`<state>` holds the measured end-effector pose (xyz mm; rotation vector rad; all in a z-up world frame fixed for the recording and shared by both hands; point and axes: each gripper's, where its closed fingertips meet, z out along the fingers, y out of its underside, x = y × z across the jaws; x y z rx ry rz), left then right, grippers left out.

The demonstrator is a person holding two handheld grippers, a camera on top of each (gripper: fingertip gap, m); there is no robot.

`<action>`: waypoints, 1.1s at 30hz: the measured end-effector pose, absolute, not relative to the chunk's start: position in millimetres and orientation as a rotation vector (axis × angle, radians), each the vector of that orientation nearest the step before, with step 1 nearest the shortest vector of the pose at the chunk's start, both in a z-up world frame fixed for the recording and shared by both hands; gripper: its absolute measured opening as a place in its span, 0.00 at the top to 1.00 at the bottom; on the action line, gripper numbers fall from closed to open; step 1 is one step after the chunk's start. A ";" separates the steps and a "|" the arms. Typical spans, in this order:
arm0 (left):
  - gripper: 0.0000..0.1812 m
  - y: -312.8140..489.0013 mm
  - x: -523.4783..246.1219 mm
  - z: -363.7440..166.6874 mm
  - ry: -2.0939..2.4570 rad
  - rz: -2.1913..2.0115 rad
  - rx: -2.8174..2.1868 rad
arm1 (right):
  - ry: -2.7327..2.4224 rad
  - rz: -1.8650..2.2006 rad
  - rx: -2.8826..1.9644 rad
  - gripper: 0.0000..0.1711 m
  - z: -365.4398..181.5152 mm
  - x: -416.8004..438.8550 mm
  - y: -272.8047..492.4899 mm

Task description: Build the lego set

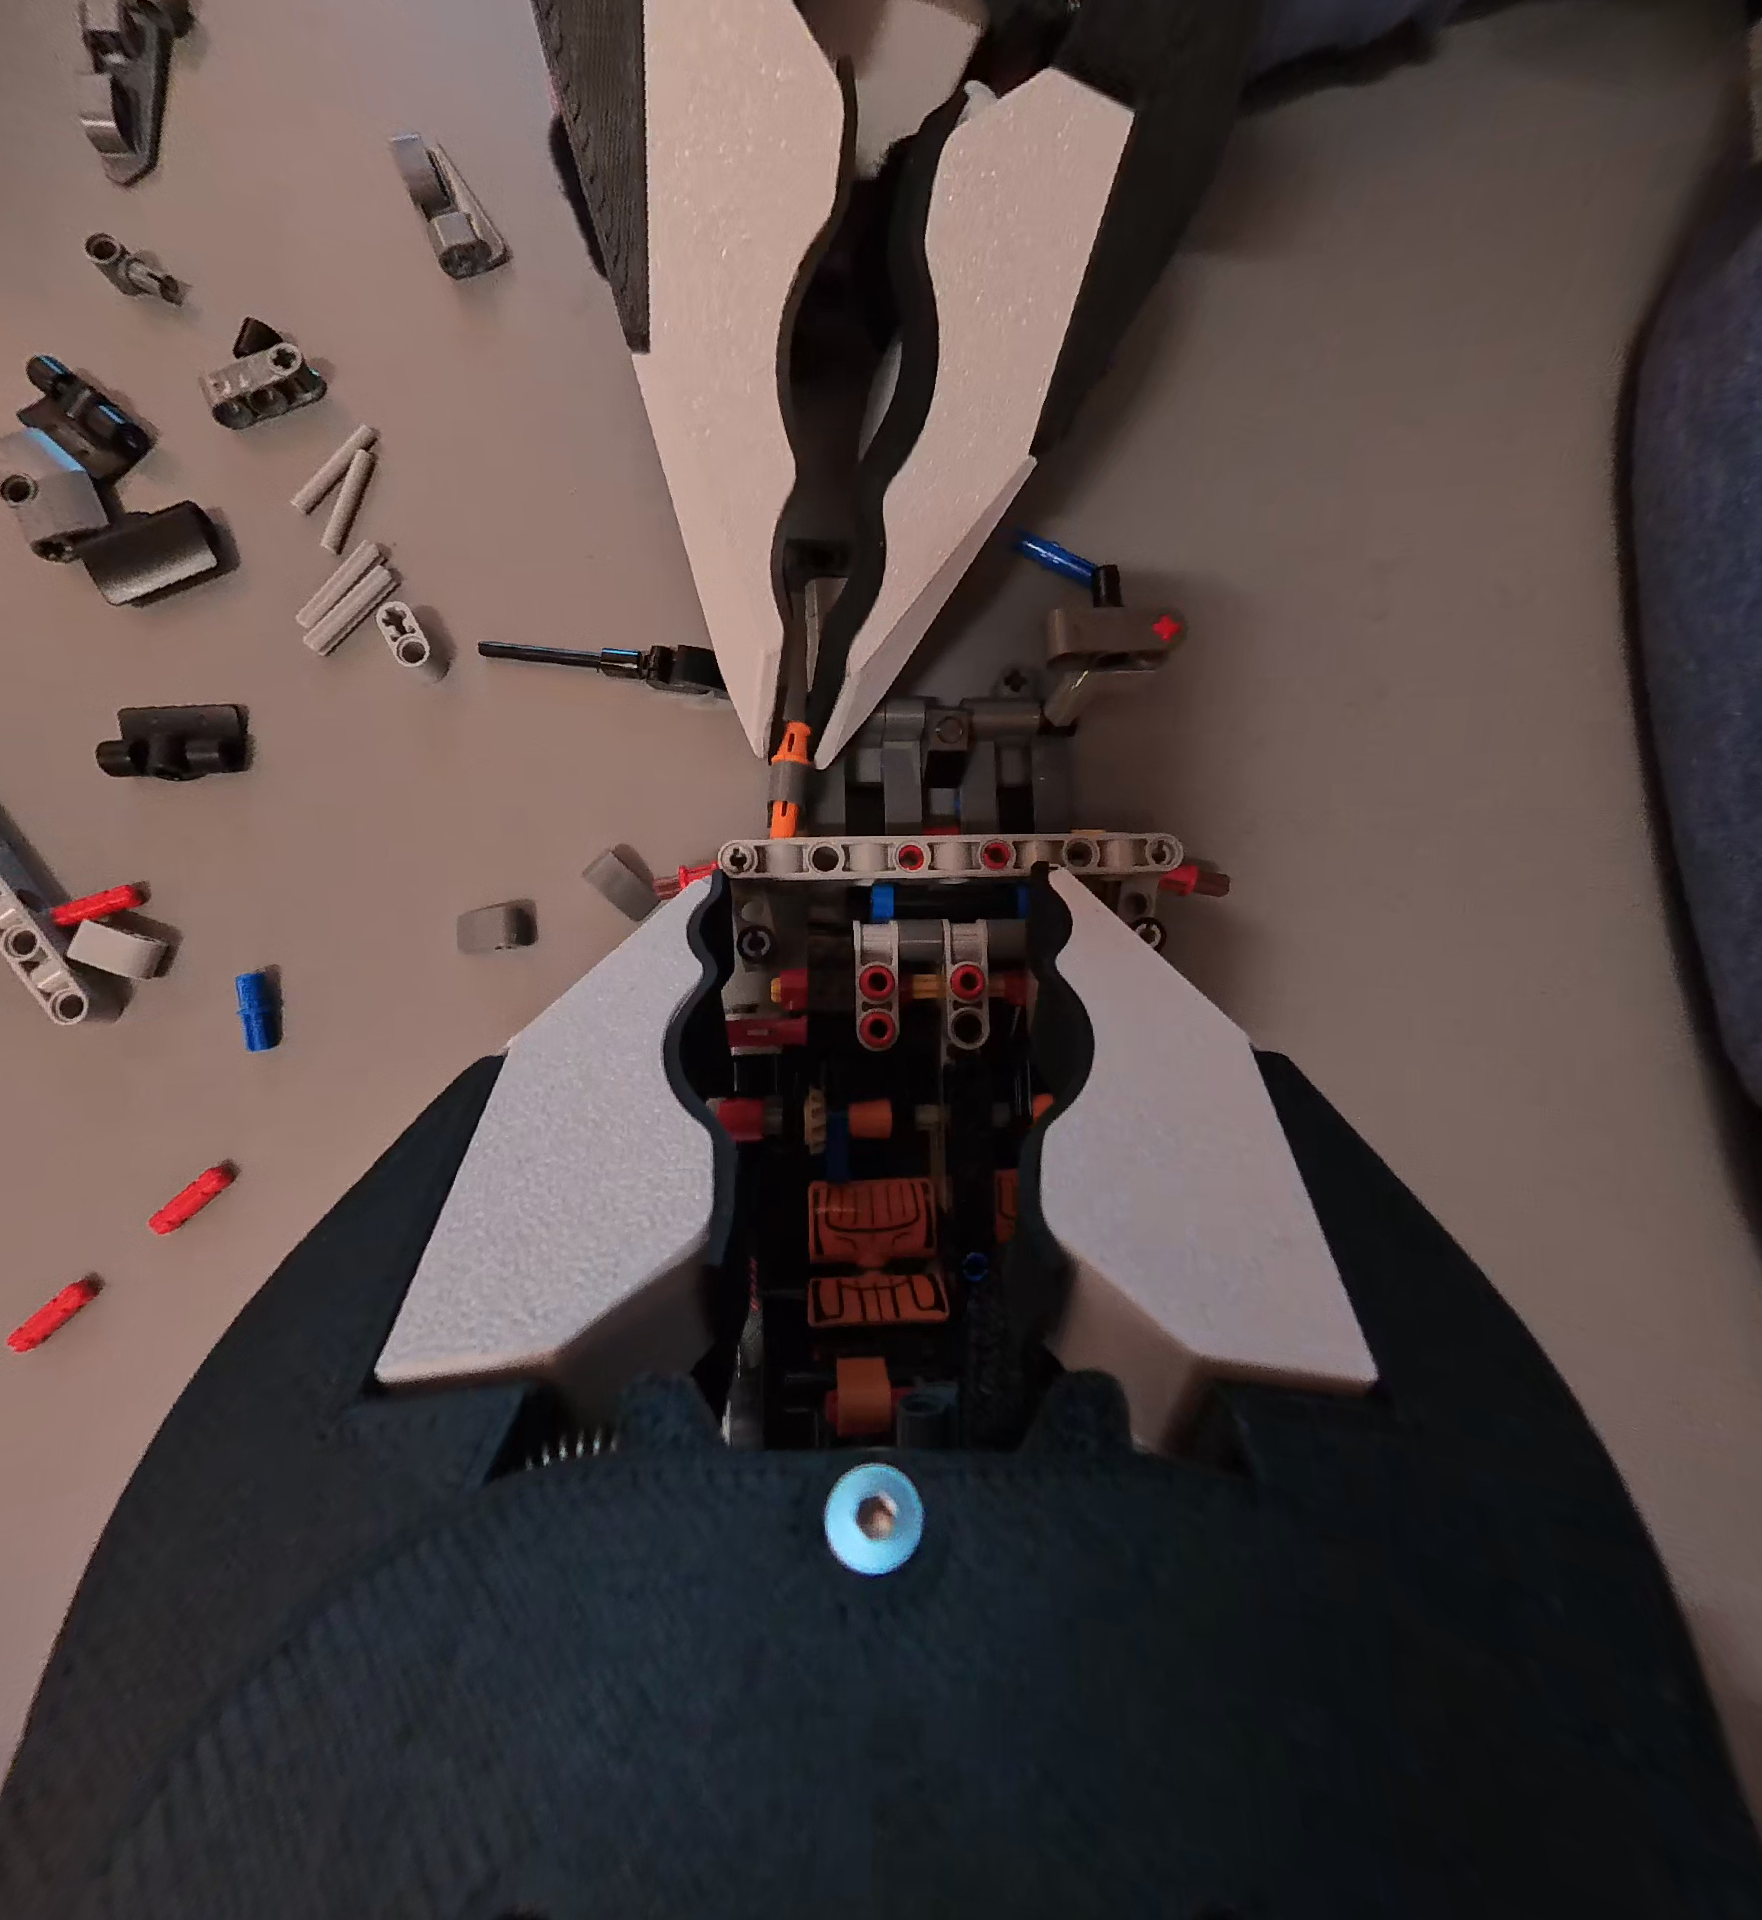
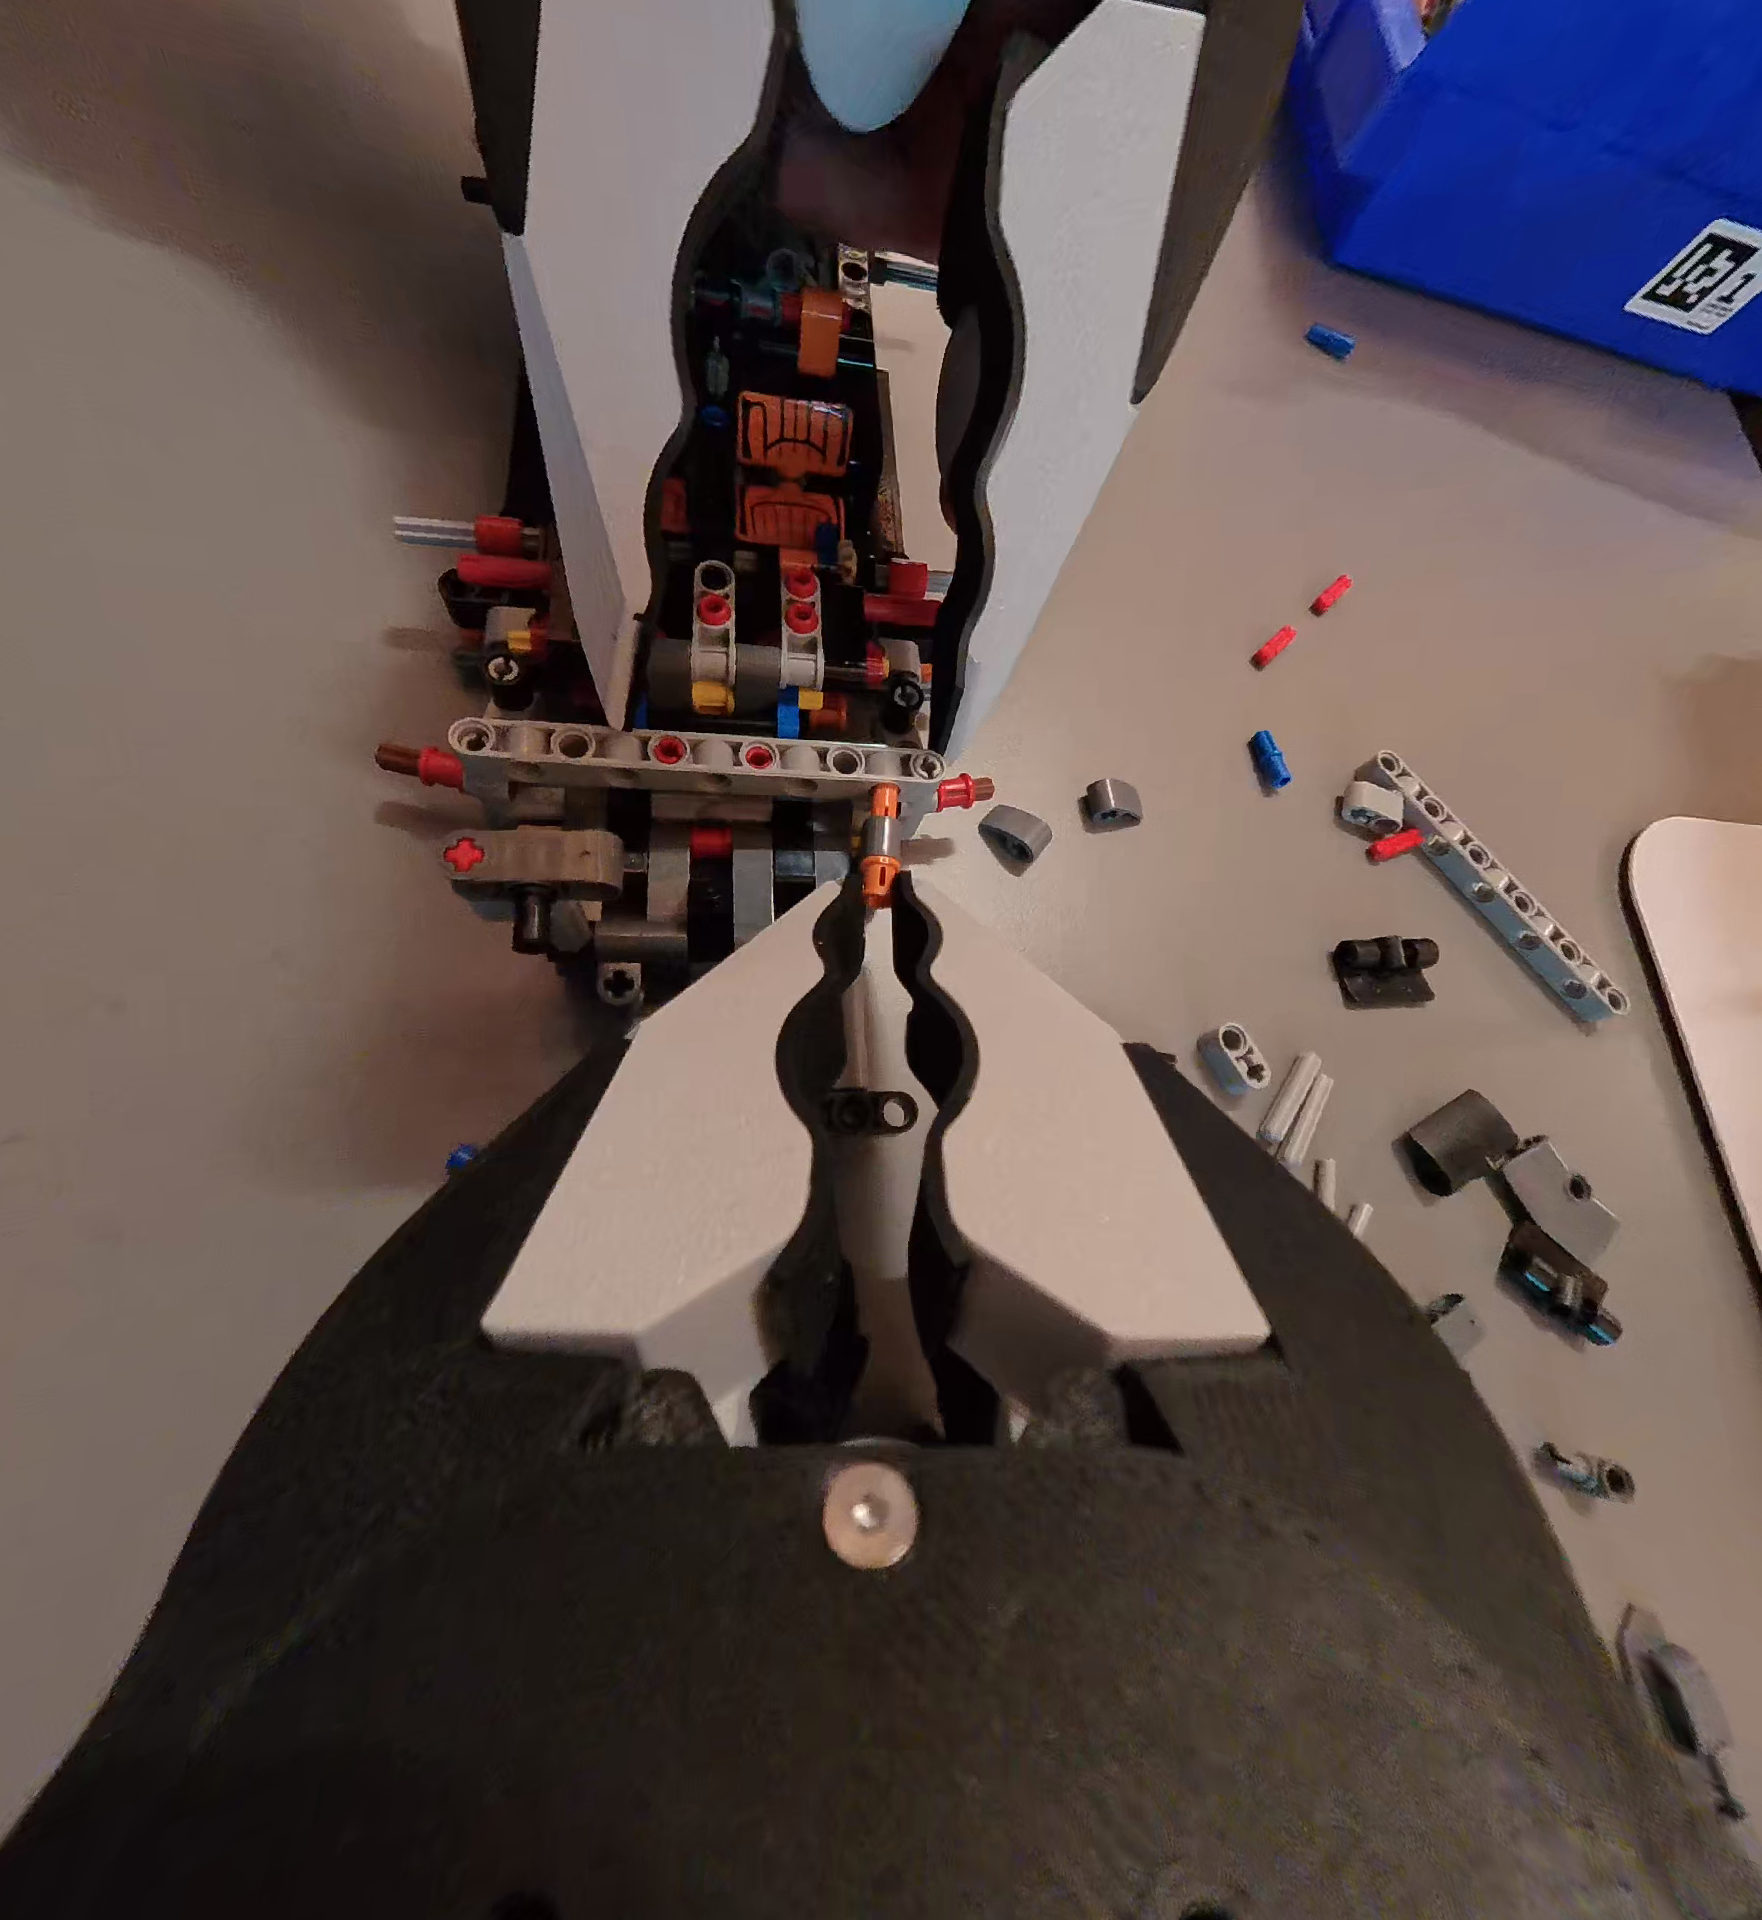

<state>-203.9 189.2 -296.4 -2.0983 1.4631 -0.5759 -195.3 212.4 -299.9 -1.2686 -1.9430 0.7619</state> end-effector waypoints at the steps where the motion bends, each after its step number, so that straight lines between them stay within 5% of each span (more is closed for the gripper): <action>1: 0.70 189.5 -203.9 -296.5 1.459 -0.580 -2.099 | -1.959 0.750 -1.256 0.98 -300.0 -195.4 212.4; 33: 0.70 189.3 -205.0 -296.4 1.435 -0.582 -2.113 | -2.363 0.597 -1.275 0.99 -294.5 -197.2 213.2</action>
